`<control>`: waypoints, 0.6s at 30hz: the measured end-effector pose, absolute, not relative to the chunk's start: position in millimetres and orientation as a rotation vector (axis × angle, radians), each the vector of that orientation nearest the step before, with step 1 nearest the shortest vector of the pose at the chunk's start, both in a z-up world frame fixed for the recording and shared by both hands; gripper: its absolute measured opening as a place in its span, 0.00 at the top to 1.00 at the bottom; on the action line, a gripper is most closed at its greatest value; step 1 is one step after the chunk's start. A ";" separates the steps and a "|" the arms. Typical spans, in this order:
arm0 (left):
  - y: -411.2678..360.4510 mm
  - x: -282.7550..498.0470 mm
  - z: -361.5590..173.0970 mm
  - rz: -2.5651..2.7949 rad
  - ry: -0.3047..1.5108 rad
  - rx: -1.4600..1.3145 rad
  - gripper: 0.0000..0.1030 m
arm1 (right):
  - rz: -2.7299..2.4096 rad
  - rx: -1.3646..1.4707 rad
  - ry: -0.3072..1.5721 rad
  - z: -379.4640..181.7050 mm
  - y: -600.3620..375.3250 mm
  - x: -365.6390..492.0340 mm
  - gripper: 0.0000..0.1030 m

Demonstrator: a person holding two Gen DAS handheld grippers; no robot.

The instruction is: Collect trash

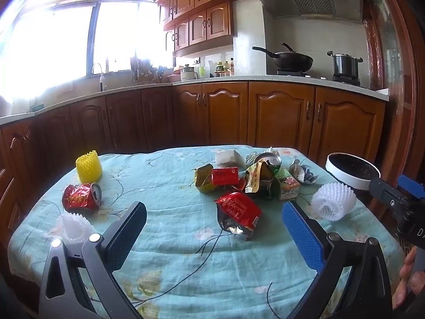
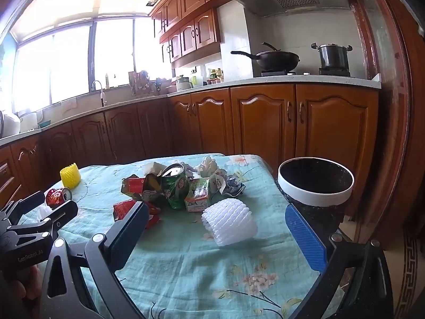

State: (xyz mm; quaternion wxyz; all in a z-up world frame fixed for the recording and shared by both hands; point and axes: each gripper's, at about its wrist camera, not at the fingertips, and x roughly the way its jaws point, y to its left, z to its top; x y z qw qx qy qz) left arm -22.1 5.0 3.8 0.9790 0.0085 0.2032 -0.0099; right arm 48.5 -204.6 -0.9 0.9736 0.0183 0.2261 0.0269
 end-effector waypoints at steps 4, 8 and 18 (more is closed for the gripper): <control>7.0 -20.6 3.7 -0.022 0.410 0.013 0.01 | 0.060 0.035 0.455 1.1 -204.1 48.7 0.00; 7.6 -19.9 4.0 -0.018 0.410 0.012 0.01 | 0.062 0.035 0.460 0.5 -207.8 48.2 0.00; 9.1 -16.1 5.3 -0.020 0.415 0.006 0.01 | 0.076 0.031 0.478 -4.1 -202.7 52.7 0.00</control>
